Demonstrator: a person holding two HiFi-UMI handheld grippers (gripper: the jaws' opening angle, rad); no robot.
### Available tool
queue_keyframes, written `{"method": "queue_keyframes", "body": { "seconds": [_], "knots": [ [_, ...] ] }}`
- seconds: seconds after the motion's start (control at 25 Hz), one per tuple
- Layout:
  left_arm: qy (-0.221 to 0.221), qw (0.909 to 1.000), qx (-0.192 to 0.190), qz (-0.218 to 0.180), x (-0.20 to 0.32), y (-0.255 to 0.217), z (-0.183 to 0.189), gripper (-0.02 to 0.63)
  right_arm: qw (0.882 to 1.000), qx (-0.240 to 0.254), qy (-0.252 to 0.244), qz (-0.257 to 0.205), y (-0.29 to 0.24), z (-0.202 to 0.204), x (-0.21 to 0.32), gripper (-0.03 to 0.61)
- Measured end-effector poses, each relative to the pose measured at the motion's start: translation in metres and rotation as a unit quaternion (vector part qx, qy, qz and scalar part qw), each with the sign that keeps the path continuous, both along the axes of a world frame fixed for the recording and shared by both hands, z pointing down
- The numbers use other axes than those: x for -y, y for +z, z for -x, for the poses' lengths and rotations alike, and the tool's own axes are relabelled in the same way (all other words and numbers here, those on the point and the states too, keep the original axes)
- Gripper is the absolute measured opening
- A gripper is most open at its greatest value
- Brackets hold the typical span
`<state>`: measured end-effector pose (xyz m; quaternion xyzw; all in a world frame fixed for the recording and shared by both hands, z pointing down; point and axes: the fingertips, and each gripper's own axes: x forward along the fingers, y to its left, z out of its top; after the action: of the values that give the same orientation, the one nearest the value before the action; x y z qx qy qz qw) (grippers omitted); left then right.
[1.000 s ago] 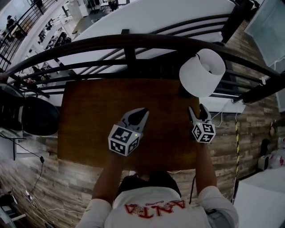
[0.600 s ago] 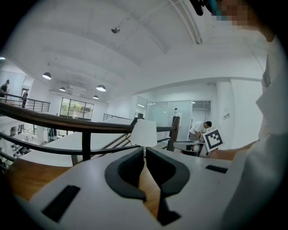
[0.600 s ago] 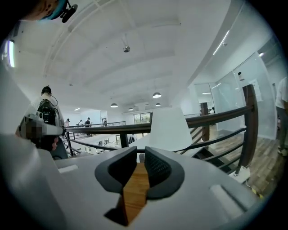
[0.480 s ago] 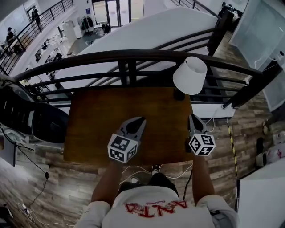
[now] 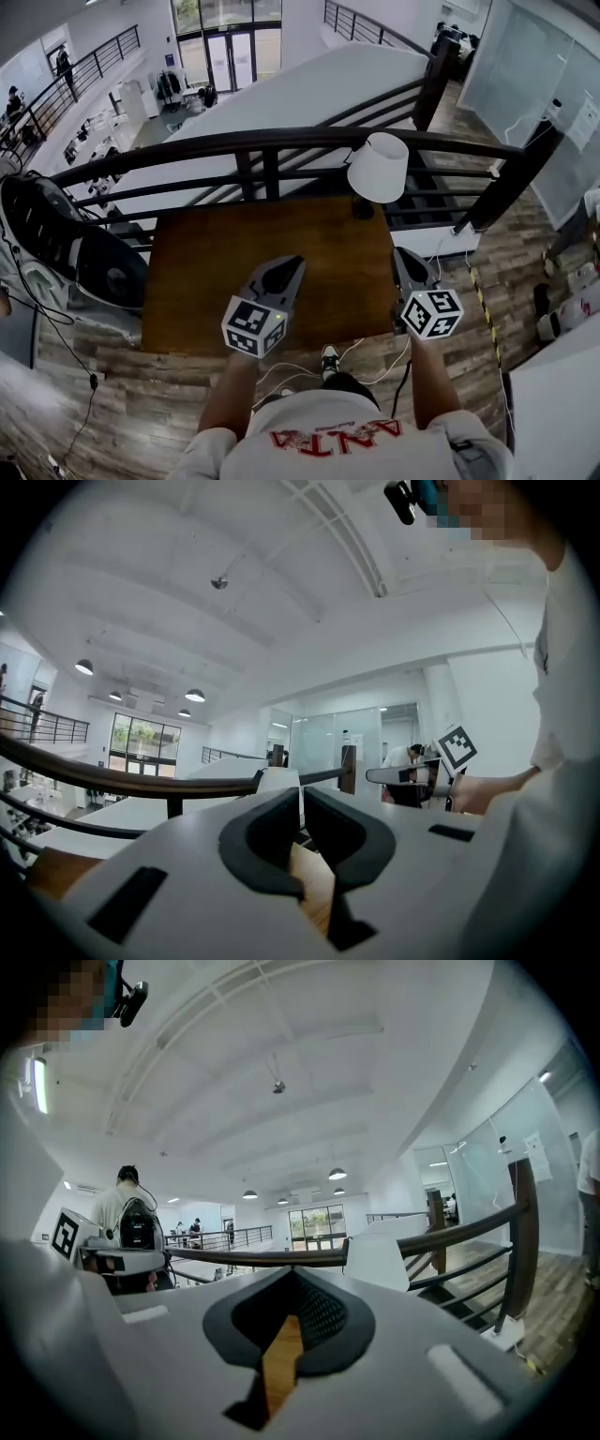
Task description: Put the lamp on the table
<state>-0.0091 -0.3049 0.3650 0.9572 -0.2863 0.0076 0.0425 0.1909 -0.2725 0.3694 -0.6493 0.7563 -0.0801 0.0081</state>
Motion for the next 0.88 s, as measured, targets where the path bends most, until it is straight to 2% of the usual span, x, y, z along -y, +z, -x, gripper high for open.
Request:
{"method": "queue_keyframes", "body": {
  "seconds": [0.28,0.88],
  "knots": [
    [-0.004,0.9999,-0.011,-0.004,-0.032,-0.013,0.016,0.023,1.000,-0.006,-0.002,-0.009,-0.015,0.016,-0.037,0.002],
    [0.007,0.9997,-0.021,-0.010,-0.054,-0.017,0.021,0.023,1.000,-0.006,0.008,-0.010,-0.014,0.029,-0.063,0.002]
  ]
}}
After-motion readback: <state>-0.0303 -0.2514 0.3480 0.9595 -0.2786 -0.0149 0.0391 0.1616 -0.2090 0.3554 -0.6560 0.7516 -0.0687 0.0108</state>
